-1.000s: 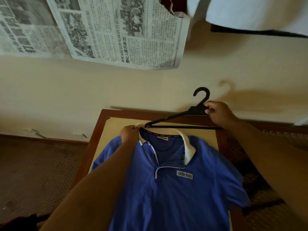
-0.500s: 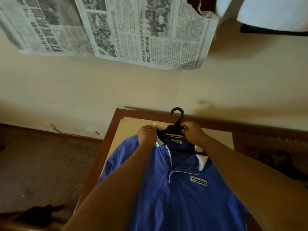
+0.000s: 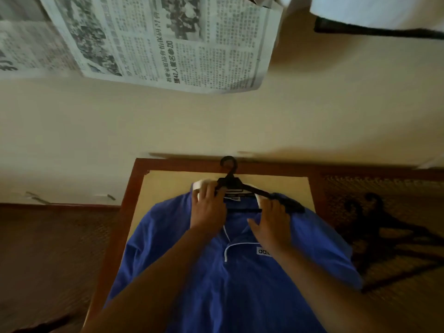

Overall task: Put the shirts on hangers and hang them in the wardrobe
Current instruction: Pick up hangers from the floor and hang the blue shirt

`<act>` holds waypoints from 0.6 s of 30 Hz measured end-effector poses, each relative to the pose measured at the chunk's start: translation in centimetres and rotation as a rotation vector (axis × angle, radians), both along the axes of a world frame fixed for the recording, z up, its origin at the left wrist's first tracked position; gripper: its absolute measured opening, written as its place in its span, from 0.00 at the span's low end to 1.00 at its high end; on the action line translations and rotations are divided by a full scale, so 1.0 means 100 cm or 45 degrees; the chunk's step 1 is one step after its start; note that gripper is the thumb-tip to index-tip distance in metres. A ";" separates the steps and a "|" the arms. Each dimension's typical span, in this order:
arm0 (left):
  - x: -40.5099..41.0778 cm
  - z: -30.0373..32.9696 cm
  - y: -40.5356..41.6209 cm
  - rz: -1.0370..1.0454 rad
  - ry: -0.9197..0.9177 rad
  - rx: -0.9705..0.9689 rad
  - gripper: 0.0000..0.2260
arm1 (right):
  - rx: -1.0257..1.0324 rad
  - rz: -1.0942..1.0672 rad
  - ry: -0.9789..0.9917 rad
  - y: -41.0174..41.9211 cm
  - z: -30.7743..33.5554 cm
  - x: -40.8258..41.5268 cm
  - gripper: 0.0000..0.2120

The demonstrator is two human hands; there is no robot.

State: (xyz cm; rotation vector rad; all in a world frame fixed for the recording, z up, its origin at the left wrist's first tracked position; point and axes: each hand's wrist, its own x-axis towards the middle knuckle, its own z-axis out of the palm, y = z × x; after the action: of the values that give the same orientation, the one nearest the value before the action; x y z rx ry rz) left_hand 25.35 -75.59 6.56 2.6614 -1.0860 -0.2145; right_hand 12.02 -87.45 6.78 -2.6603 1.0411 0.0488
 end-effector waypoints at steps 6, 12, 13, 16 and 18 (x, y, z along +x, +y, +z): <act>-0.037 -0.012 -0.039 -0.403 -0.002 0.226 0.18 | 0.216 -0.254 -0.196 -0.014 -0.009 -0.028 0.11; -0.038 -0.011 -0.047 -0.509 -0.017 0.368 0.21 | 0.506 -0.409 -0.248 -0.025 0.002 -0.041 0.09; -0.037 -0.009 -0.048 -0.520 -0.029 0.383 0.22 | 0.526 -0.404 -0.252 -0.027 0.001 -0.042 0.10; -0.033 0.000 -0.048 -0.510 -0.079 0.369 0.22 | 0.595 -0.500 -0.301 -0.033 0.006 -0.043 0.07; -0.029 0.005 -0.042 -0.473 -0.075 0.317 0.19 | 0.672 -0.603 -0.381 -0.037 0.007 -0.041 0.08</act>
State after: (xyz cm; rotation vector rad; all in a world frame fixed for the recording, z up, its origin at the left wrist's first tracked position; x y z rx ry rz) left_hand 22.44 -79.83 7.02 2.6635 -1.6696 -0.3647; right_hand 7.95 -91.16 7.51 -1.8433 1.3057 -0.1469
